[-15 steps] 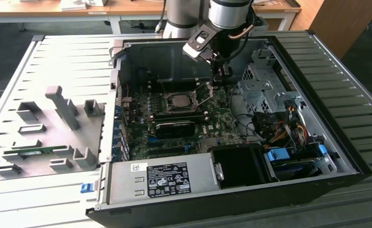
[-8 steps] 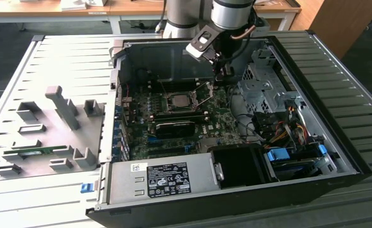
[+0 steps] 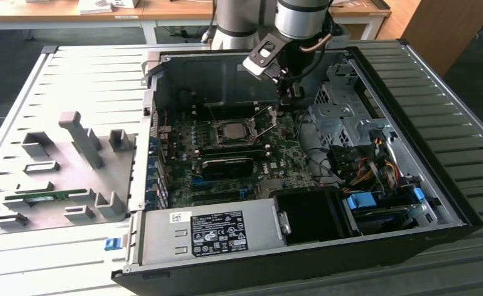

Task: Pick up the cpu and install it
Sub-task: 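Close the cpu cover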

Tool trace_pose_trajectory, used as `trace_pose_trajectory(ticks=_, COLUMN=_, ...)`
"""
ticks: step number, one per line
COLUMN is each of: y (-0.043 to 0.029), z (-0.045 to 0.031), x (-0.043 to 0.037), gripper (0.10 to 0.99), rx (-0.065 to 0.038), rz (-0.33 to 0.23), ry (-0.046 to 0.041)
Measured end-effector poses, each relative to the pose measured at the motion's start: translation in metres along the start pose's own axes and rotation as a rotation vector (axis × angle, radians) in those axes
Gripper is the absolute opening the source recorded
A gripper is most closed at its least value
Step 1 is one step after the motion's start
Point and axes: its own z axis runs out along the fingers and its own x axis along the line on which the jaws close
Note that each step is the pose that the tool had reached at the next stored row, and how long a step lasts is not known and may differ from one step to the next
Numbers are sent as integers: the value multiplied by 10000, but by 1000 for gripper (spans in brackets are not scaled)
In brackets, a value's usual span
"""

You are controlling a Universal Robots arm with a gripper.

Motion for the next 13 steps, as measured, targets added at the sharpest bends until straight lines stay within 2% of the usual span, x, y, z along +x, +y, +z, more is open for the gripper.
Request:
trace_pose_trajectory(ticks=9, y=60, z=84, x=0, gripper=106, rx=7, rz=0, ry=-1)
trace_pose_trajectory(ticks=13, y=63, z=145, x=1, gripper=106, rx=8, rz=2, ry=1)
